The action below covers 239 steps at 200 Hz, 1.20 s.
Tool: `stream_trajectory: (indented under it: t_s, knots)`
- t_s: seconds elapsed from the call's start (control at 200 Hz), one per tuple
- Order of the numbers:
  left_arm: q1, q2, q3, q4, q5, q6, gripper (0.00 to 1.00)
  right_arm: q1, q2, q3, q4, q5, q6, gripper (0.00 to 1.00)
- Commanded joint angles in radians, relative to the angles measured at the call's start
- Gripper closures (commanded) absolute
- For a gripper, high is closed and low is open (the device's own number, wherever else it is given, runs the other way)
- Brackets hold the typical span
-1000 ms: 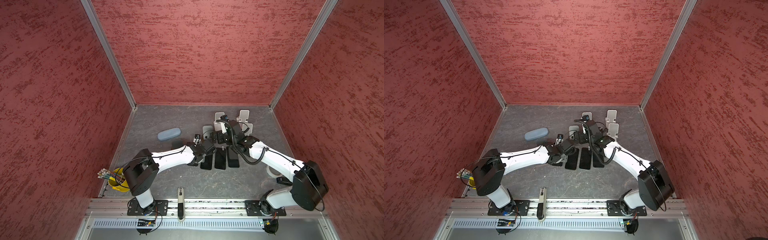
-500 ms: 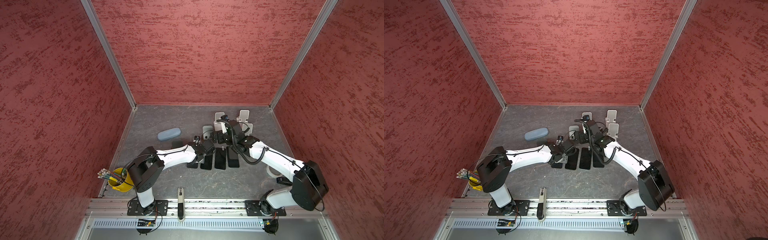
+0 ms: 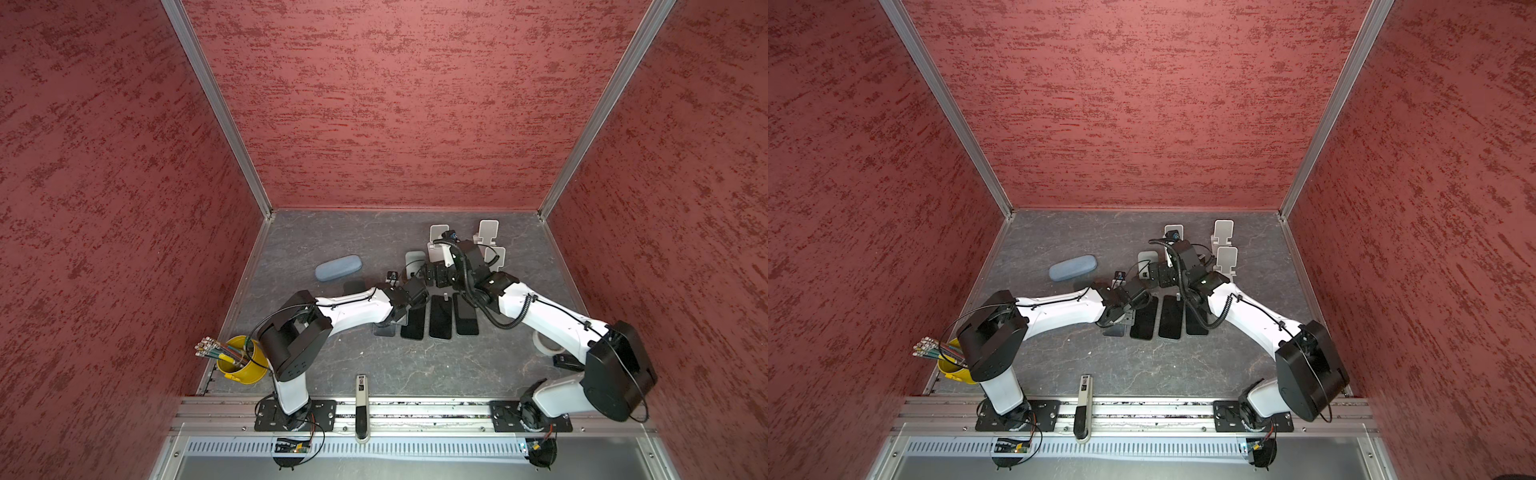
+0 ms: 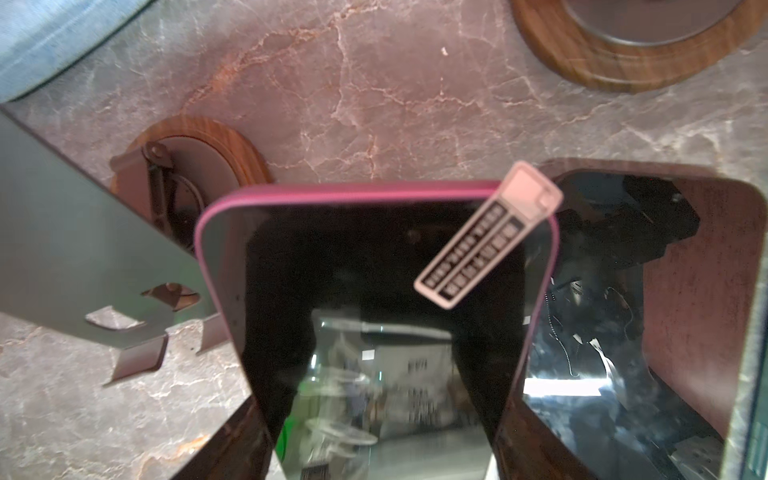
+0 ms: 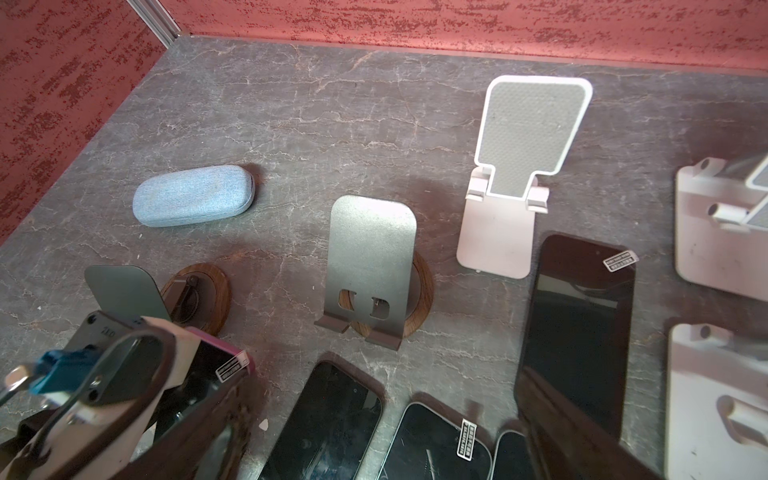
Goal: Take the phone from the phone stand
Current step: 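Carry the pink-edged phone toward the row of laid phones, left gripper, then lower the pink-edged phone flat beside the laid phones and open the left gripper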
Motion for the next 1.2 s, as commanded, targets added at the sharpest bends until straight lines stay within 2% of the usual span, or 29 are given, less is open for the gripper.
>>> stream_trajectory:
  t_s: [0.0, 1.192]
  knots:
    - [0.008, 0.026, 0.008, 0.03, 0.007, 0.0, 0.36, -0.015, -0.011, -0.012, 0.022, 0.002, 0.011, 0.01]
    - [0.026, 0.109, 0.019, 0.062, 0.057, 0.013, 0.37, -0.025, 0.0, -0.021, 0.033, -0.012, 0.018, 0.01]
